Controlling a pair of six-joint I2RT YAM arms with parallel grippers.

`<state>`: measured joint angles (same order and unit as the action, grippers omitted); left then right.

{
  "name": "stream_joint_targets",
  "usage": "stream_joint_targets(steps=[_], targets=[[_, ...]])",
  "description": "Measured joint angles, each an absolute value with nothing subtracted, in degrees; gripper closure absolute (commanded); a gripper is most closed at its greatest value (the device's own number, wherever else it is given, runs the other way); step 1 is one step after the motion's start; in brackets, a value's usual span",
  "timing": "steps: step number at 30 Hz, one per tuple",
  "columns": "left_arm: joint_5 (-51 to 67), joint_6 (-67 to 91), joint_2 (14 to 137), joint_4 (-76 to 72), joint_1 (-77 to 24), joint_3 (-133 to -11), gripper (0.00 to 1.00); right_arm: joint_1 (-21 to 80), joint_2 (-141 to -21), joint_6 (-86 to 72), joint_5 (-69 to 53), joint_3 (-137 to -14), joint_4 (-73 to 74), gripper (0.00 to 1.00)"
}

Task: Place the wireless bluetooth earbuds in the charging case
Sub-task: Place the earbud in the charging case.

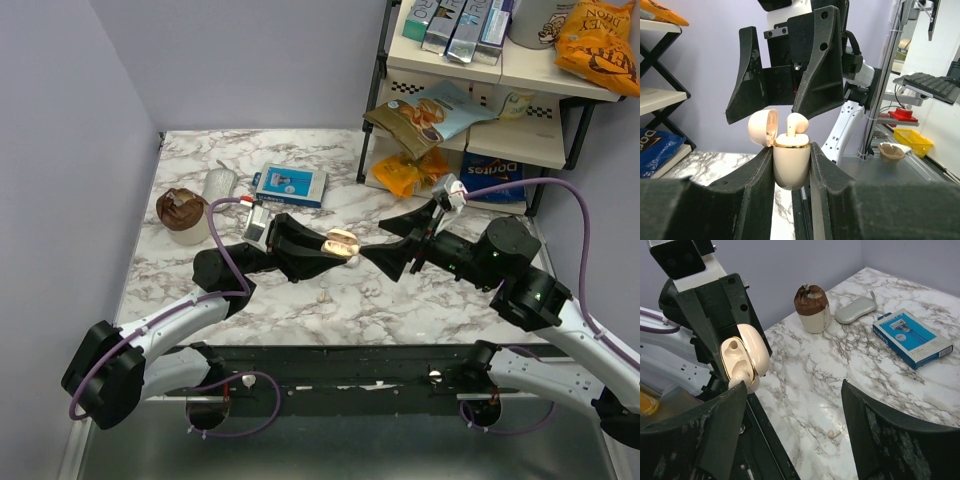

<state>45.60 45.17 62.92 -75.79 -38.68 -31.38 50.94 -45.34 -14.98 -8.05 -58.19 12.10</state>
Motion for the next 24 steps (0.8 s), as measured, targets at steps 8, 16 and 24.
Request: stream_joint_targets(steps=[8, 16, 24], targets=[[45.5, 45.2, 63.1, -75.9, -38.7, -31.4, 1.0, 50.9, -46.7, -15.0, -9.9, -59.5, 13.0, 0.16], [45.3, 45.2, 63.7, -75.5, -39.1, -31.4, 1.0, 51.0, -48.8, -15.0, -10.9, -60.8, 13.0, 0.16], [45.3, 45.1, 63.9, -74.7, -39.6, -31.4, 1.0, 51.0, -49.8, -15.0, -10.8, -60.9, 13.0, 0.15]])
